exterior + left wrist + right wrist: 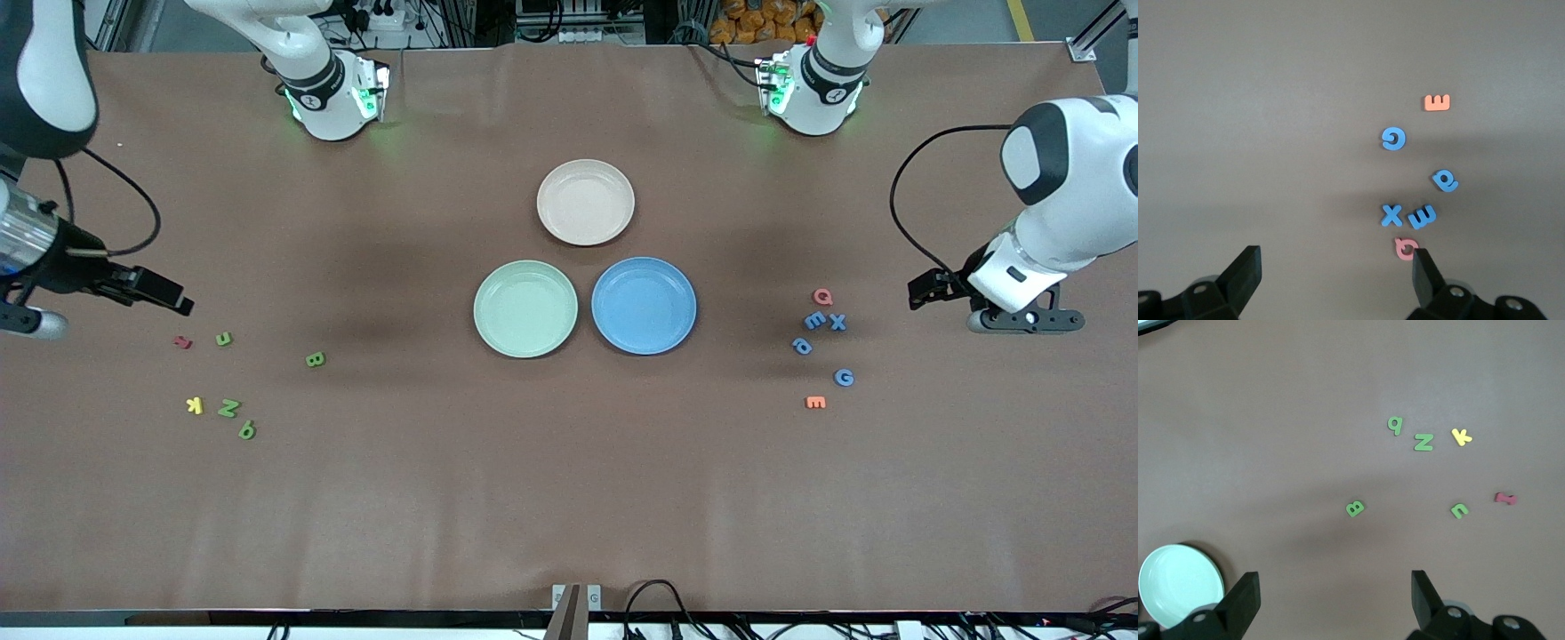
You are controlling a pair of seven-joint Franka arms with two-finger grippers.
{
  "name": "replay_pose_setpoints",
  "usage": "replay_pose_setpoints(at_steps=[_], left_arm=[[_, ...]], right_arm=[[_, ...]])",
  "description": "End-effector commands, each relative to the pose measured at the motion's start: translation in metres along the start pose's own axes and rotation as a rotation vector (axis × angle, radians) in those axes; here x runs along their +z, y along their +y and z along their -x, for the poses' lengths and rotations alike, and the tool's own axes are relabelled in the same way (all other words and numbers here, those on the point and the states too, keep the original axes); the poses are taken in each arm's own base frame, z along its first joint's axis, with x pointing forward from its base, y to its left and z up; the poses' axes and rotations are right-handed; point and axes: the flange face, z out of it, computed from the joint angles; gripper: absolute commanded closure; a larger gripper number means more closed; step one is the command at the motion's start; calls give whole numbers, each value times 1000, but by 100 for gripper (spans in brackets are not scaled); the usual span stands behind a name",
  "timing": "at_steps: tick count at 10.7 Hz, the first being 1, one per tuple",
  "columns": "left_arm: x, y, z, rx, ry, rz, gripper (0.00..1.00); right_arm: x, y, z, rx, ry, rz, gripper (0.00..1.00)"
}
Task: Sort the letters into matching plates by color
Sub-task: 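Move the right gripper toward green B while the left gripper reaches blue G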
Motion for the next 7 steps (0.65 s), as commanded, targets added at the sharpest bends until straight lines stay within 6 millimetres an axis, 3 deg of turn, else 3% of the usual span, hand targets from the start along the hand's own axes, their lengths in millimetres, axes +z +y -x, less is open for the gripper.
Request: replay_pose_setpoints(at_steps=[1, 7], left_arm=[[24, 4, -7, 58, 28, 12, 0], [68, 9, -22, 50, 35, 22, 0]], right_arm=[[40, 5, 6, 84, -3, -20, 0], [126, -15, -6, 215, -37, 4, 0]])
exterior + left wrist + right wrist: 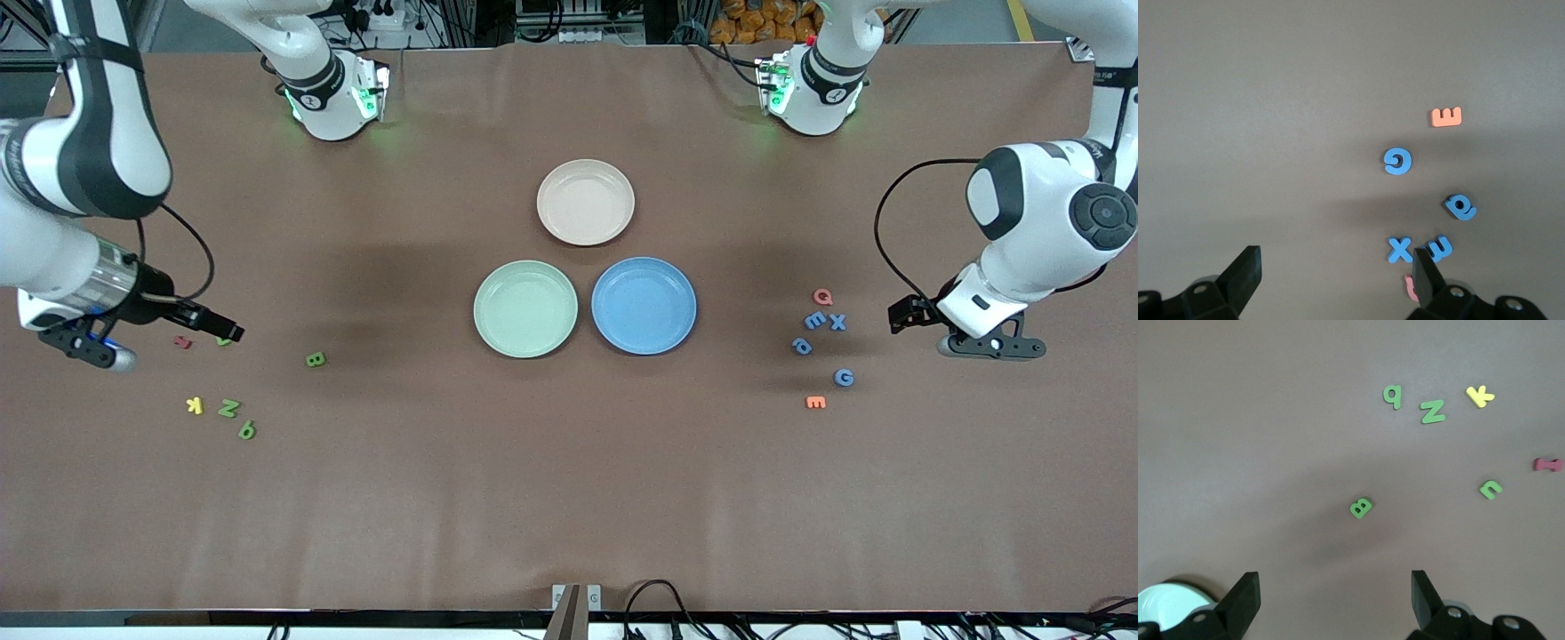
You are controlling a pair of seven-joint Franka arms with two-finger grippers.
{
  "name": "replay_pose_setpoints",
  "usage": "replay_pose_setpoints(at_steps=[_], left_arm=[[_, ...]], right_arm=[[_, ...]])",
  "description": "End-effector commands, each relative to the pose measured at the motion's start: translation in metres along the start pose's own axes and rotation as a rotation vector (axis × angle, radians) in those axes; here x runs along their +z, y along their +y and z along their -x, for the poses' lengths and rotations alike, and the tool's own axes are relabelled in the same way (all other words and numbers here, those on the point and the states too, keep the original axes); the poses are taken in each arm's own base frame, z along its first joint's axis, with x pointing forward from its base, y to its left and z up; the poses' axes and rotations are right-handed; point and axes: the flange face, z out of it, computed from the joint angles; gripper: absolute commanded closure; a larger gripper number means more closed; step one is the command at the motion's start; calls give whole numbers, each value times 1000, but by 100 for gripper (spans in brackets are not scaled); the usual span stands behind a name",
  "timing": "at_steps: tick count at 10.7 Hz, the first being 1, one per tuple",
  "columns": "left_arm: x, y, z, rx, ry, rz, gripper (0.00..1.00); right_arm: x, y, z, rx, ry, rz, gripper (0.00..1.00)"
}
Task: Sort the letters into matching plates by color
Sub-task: 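Grasp the green B with the right gripper while the left gripper grasps G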
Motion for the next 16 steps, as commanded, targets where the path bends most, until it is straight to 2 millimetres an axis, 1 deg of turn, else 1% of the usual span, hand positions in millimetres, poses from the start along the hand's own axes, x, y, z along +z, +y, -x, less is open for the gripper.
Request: replay_pose_setpoints(at_steps=[1, 3, 4, 5, 6, 7, 8, 9, 10, 11, 12, 13, 14, 16], left_arm=[[15, 16, -10, 15, 6, 47, 0], [30, 23, -17, 26, 1, 49, 0], [42, 26, -20, 30, 5, 47, 0], [50, 24, -23, 26, 11, 45, 0], [52, 23, -25, 26, 19, 43, 0], [56, 25, -31, 29, 20, 44, 0], [63, 28, -33, 34, 14, 44, 0], [72, 28, -33, 34, 12, 42, 0], [78, 30, -33, 39, 14, 42, 0], [78, 31, -33, 41, 14, 41, 0], [82, 34, -34, 45, 9, 43, 0], [87, 34, -40, 45, 15, 42, 1], [97, 34, -41, 44, 8, 42, 3], [106, 35, -41, 43, 11, 42, 7]], right_arm=[[48, -7, -2, 46, 33, -4, 0], [73, -10, -4, 31, 31, 6, 0], [83, -10, -6, 23, 36, 9, 0], [98, -10, -8, 22, 30, 17, 0], [114, -13, -10, 18, 26, 24, 0], [132, -12, -12, 20, 24, 31, 0], [151, -12, -12, 20, 9, 43, 0], [165, -12, -12, 26, 2, 51, 0], [177, -12, -12, 27, 1, 56, 0], [189, -11, -12, 27, -7, 62, 0], [197, -10, -11, 27, -12, 66, 0], [205, -8, -11, 29, -15, 70, 0], [216, -7, -11, 28, -23, 77, 0], [235, 2, -4, 35, -16, 84, 0]])
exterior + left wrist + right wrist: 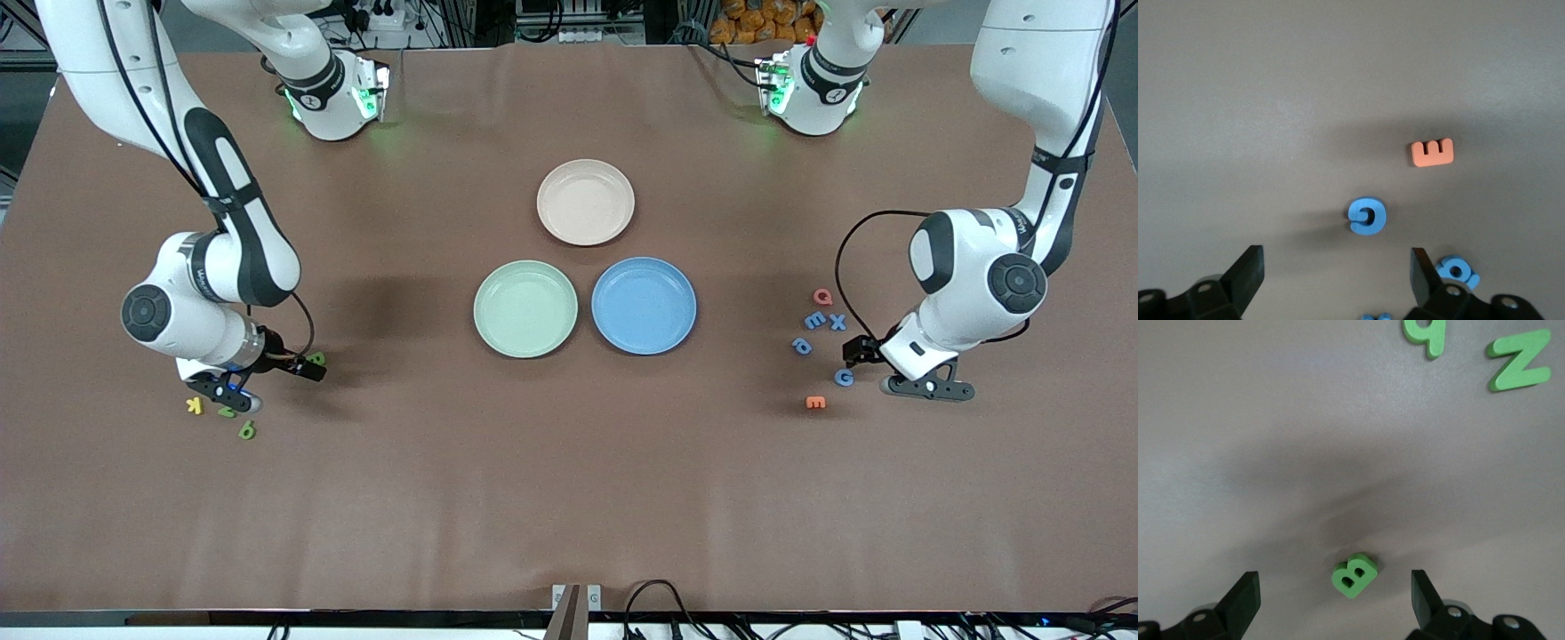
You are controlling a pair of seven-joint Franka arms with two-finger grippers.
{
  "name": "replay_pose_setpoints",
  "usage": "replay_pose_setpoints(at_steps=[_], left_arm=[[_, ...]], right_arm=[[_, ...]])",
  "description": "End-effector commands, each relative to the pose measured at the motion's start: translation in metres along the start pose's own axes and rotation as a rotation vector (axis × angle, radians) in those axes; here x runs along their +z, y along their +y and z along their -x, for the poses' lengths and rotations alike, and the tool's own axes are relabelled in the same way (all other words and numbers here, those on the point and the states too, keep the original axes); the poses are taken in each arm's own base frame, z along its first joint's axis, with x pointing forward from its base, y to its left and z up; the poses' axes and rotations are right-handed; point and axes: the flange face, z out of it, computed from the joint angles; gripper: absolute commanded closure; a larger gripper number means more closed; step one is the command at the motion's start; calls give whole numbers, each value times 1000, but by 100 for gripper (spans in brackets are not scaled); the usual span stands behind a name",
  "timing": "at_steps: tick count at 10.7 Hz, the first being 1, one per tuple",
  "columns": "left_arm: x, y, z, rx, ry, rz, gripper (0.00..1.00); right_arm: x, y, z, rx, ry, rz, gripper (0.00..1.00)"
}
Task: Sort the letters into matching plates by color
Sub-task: 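Grasp the green B with the right gripper while the left gripper grasps G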
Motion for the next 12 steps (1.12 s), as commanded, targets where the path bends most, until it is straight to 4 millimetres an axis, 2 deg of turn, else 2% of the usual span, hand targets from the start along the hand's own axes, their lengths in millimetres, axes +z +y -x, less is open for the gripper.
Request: replay_pose_setpoints(at_steps=[1, 4, 7, 9, 12], left_arm=[[14, 7, -8, 7, 10, 20, 8], [23, 8, -10, 7, 22, 19, 10], [32, 12, -10, 13, 33, 21, 16], [42, 11, -10, 11, 45, 18, 21], [52, 12, -9, 9, 48, 18, 24]], right_arm=[[27, 8, 8, 18, 14, 7, 0], [34, 12, 12, 20, 7, 12, 0], [38, 12, 15, 20, 3, 16, 1], [40, 13, 17, 18, 12, 14, 15], [45, 15, 22, 19, 10, 17, 54]])
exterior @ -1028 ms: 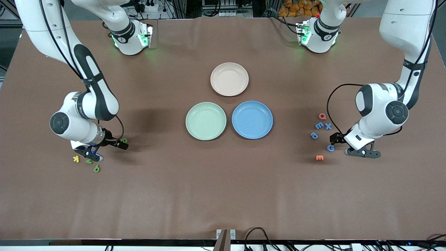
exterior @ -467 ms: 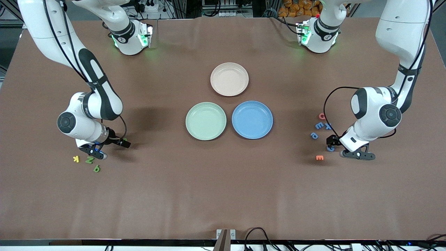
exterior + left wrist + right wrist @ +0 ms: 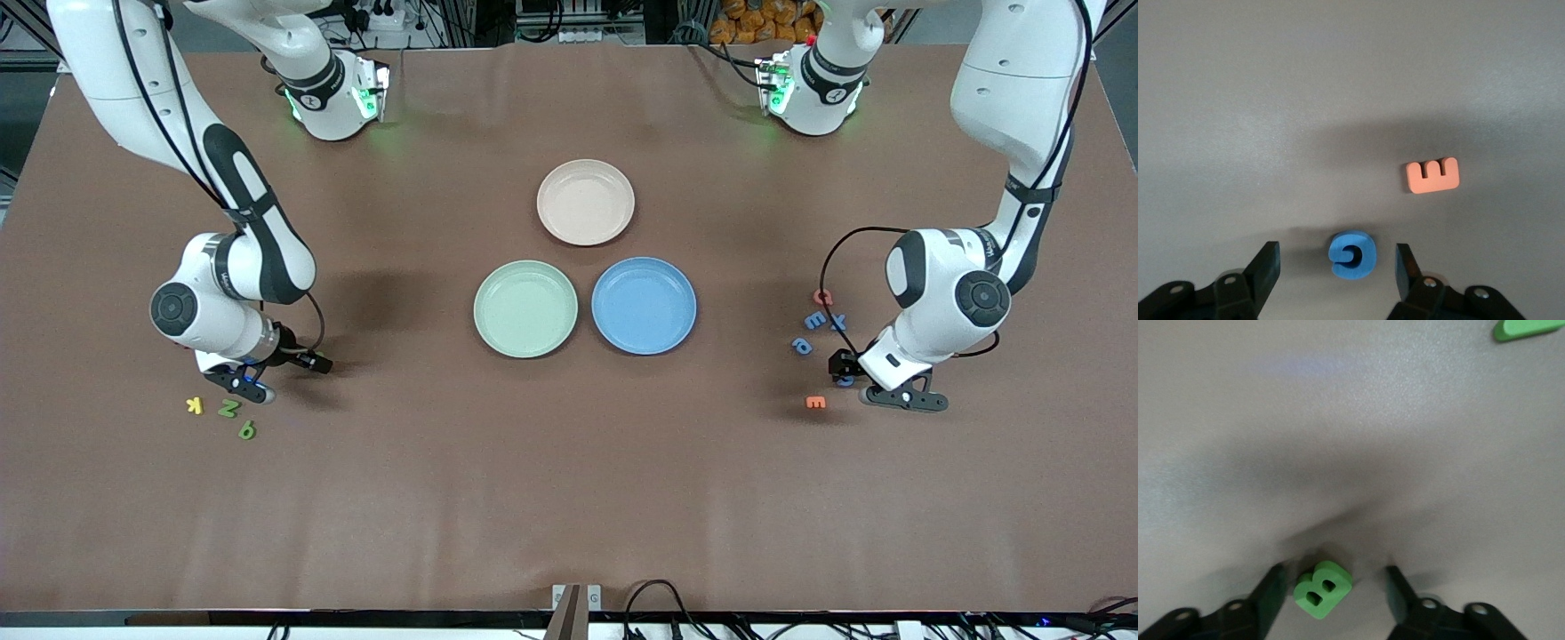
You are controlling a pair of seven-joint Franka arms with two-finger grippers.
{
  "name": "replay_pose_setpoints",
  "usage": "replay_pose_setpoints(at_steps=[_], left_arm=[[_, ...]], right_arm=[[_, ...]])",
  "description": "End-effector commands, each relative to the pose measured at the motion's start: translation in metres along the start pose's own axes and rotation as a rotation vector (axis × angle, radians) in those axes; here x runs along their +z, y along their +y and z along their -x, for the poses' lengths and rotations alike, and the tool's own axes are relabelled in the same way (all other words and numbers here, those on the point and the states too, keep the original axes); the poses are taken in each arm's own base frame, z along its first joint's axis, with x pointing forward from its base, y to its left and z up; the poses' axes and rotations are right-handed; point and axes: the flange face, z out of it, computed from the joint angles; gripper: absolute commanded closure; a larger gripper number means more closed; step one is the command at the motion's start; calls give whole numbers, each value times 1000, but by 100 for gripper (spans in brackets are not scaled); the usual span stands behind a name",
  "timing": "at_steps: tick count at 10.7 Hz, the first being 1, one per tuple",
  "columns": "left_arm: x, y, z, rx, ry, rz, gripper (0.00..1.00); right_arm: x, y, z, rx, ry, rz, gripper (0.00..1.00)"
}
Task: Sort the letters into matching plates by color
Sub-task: 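Grasp the green B with the right gripper while the left gripper grasps G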
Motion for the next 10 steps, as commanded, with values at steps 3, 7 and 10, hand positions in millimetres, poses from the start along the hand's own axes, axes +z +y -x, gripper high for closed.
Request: replay_pose_setpoints(at_steps=[3, 7, 10], left_arm=[[12, 0, -2, -16, 16, 18, 27], [13, 5, -1, -27, 14, 32, 32], [13, 4, -1, -28, 14, 32, 37]], right_arm=[[4, 0, 8, 8, 2, 1, 74], [-3, -3, 7, 6, 8, -4, 84], [-27, -21, 13, 12, 19, -19, 88]])
